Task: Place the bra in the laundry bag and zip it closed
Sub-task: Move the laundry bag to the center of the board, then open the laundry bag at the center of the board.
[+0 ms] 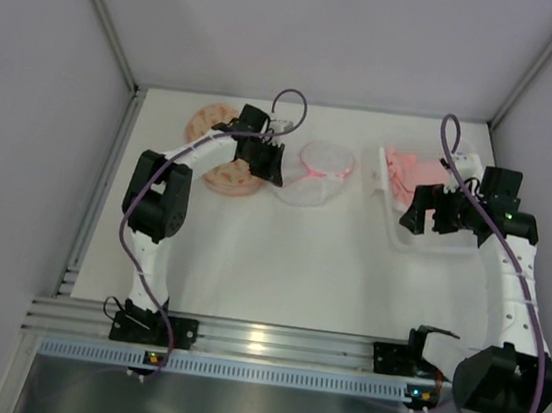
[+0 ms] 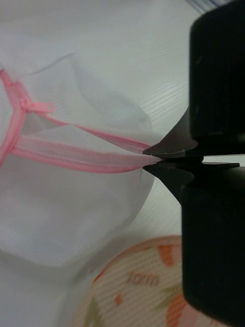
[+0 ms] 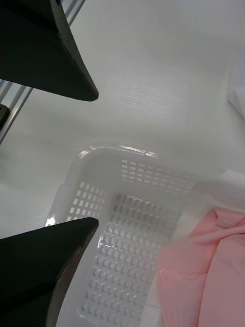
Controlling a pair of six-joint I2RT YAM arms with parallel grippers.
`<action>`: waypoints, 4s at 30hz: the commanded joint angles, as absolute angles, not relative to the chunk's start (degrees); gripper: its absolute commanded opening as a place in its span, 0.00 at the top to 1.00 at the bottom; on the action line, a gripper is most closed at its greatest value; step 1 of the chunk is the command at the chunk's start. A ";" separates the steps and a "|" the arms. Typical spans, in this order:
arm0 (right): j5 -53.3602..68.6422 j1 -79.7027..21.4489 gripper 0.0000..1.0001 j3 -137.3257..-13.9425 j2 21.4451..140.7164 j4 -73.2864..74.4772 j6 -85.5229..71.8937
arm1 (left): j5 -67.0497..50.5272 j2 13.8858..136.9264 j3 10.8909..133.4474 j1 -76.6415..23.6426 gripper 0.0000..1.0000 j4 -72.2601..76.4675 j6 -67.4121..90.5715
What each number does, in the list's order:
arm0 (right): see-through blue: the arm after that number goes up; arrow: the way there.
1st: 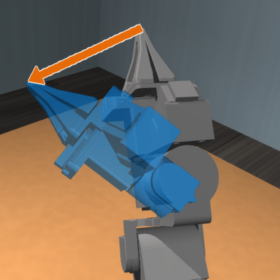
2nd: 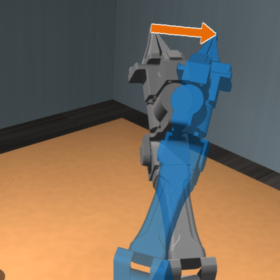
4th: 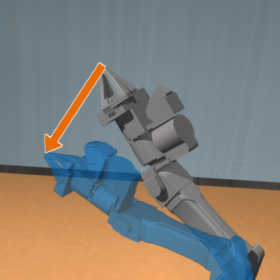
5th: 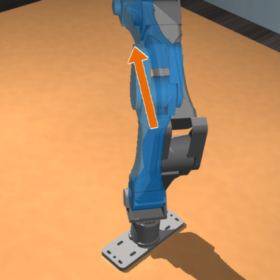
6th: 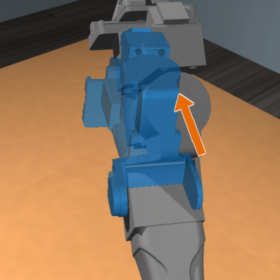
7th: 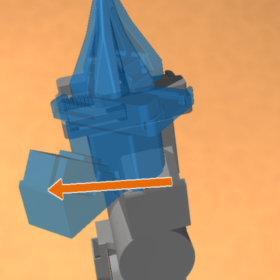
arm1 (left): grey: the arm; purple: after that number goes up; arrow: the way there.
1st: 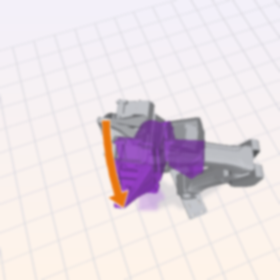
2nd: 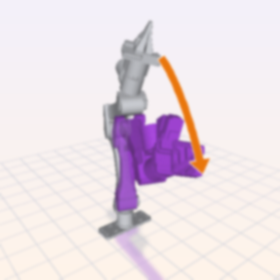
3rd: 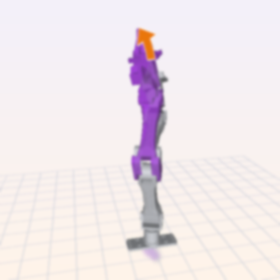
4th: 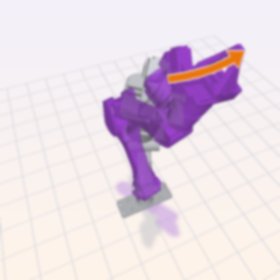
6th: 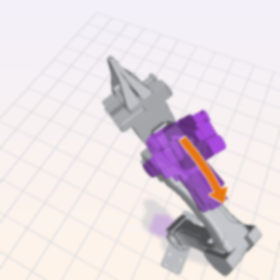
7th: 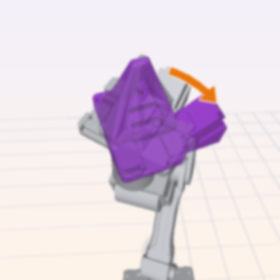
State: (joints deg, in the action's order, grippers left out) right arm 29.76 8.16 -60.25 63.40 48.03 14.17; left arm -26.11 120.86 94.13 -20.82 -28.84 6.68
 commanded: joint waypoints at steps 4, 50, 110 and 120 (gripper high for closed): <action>32.34 8.70 0.00 -64.16 63.19 49.31 16.52 | -40.77 104.25 78.43 -22.14 1.00 -33.84 -10.01; 30.59 -16.96 0.44 -71.37 100.19 25.05 0.53 | -31.91 84.02 65.22 -18.63 0.15 -20.65 -56.00; 37.31 -49.74 0.75 -74.80 79.81 43.41 16.77 | -30.32 60.38 57.75 9.14 0.11 -18.28 -0.18; 36.93 -47.13 0.48 -75.15 77.16 34.91 8.36 | -44.08 63.37 56.34 11.16 0.12 -18.72 3.69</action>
State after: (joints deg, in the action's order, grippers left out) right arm 38.61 -50.57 -72.88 77.89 41.45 13.28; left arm -34.59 62.39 56.55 10.83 -19.03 2.22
